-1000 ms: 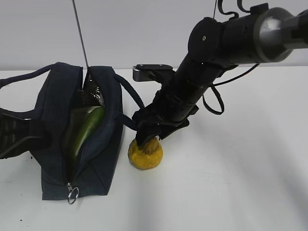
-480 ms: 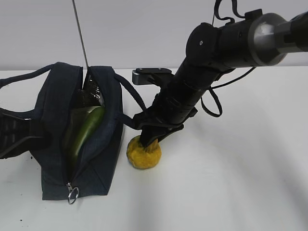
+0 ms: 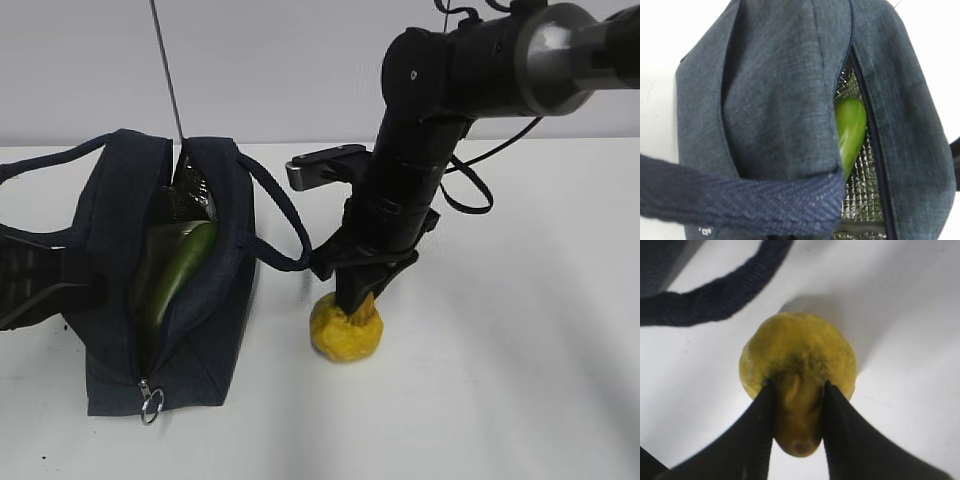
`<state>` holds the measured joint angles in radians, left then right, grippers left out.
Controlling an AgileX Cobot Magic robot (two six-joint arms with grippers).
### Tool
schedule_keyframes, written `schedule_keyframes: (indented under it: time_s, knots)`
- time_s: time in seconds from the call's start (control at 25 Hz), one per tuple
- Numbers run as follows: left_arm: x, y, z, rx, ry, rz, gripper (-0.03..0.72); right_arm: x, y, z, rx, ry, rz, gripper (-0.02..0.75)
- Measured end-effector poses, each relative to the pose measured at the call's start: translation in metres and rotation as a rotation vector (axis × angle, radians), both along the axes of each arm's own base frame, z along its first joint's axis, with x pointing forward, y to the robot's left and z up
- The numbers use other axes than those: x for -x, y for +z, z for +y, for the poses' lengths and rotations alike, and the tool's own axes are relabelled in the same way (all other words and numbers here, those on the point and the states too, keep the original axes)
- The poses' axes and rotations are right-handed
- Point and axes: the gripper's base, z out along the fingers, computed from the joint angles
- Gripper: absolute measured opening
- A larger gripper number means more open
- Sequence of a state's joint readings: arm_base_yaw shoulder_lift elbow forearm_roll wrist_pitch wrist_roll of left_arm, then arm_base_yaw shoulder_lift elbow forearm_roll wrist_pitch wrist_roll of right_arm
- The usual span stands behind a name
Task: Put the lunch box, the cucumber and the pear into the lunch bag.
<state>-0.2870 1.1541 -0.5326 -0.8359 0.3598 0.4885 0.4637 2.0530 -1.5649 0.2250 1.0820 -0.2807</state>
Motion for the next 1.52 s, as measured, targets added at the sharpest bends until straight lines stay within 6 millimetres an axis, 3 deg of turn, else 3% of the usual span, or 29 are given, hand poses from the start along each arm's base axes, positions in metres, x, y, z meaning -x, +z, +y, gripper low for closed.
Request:
schedule_keyframes:
  time_s: [0.16,0.4,0.68,0.84,1.04,1.2,1.52]
  knots:
    - [0.0,0.0,0.0,0.0,0.0,0.0,-0.015,0.0,0.01,-0.01,0.093,-0.028,-0.034,0.235]
    - [0.0,0.0,0.0,0.0,0.0,0.0,-0.015,0.006,0.066,-0.024,0.112,-0.083,-0.197,0.234]
    - [0.0,0.0,0.0,0.0,0.0,0.0,-0.015,0.019,0.15,-0.023,-0.079,-0.128,-0.371,0.232]
    - [0.0,0.0,0.0,0.0,0.0,0.0,-0.015,0.025,0.178,-0.011,-0.28,-0.146,-0.394,0.232]
    - [0.0,0.0,0.0,0.0,0.0,0.0,-0.015,0.026,0.182,0.01,-0.516,-0.102,-0.339,0.232]
    - [0.0,0.0,0.0,0.0,0.0,0.0,-0.015,0.018,0.17,0.028,-0.667,-0.058,-0.272,0.231]
    - [0.0,0.0,0.0,0.0,0.0,0.0,-0.015,-0.018,0.109,0.055,-0.792,-0.18,-0.126,0.23]
